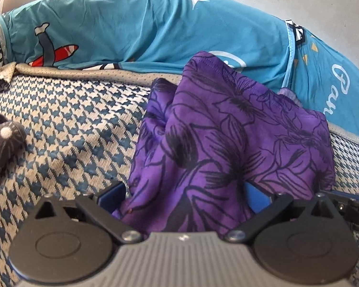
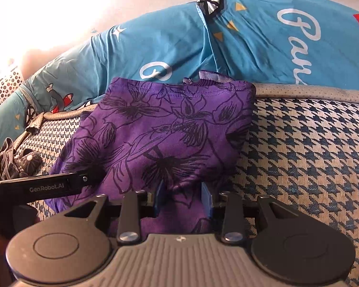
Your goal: Fold clothes
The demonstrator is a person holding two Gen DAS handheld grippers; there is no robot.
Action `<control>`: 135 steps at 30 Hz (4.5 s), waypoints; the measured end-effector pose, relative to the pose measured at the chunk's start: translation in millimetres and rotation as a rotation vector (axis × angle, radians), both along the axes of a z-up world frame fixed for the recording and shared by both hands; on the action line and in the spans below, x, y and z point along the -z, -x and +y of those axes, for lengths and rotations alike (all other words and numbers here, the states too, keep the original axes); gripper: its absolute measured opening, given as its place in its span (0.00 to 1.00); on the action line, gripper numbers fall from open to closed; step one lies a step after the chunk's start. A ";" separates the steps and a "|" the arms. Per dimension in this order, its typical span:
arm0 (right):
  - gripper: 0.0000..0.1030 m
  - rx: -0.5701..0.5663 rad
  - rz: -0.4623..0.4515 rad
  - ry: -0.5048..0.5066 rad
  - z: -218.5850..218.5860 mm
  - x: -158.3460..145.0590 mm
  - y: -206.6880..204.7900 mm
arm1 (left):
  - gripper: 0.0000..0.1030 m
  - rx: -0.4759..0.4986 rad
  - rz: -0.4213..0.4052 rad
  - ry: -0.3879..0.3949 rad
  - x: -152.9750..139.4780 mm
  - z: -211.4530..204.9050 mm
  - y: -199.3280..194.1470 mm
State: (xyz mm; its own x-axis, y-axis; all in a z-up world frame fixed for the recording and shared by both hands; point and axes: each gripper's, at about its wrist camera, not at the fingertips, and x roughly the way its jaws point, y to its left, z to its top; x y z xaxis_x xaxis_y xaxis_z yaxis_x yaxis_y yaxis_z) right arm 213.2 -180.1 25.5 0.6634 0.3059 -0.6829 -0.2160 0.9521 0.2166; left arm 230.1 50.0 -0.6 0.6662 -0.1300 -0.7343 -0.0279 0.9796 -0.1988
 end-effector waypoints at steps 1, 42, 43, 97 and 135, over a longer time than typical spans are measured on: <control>0.34 -0.011 -0.008 0.018 2.5 0.3 0.4 | 1.00 -0.008 0.008 0.012 1.3 1.9 -0.1; 0.16 -0.227 -0.080 0.183 7.0 8.1 67.2 | 1.00 -0.011 0.084 0.081 -32.1 -19.0 48.8; 0.15 -0.229 -0.090 0.184 7.2 6.9 69.0 | 1.00 -0.016 0.082 0.083 -32.5 -17.5 49.3; 0.40 0.032 0.014 -0.180 -65.3 -29.8 82.6 | 1.00 -0.209 0.039 0.298 -4.8 32.0 91.1; 0.43 0.166 0.118 -0.492 -72.0 29.2 -37.9 | 1.00 -0.114 -0.021 0.232 6.8 6.1 21.2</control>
State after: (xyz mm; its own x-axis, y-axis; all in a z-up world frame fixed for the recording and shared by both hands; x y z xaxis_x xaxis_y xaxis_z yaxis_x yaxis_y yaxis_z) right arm 251.2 -252.1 -3.7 0.6575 0.5066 -0.5578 -0.0184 0.7508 0.6602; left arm 209.0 56.1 -7.4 0.7008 -0.2163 -0.6797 -0.1295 0.8985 -0.4194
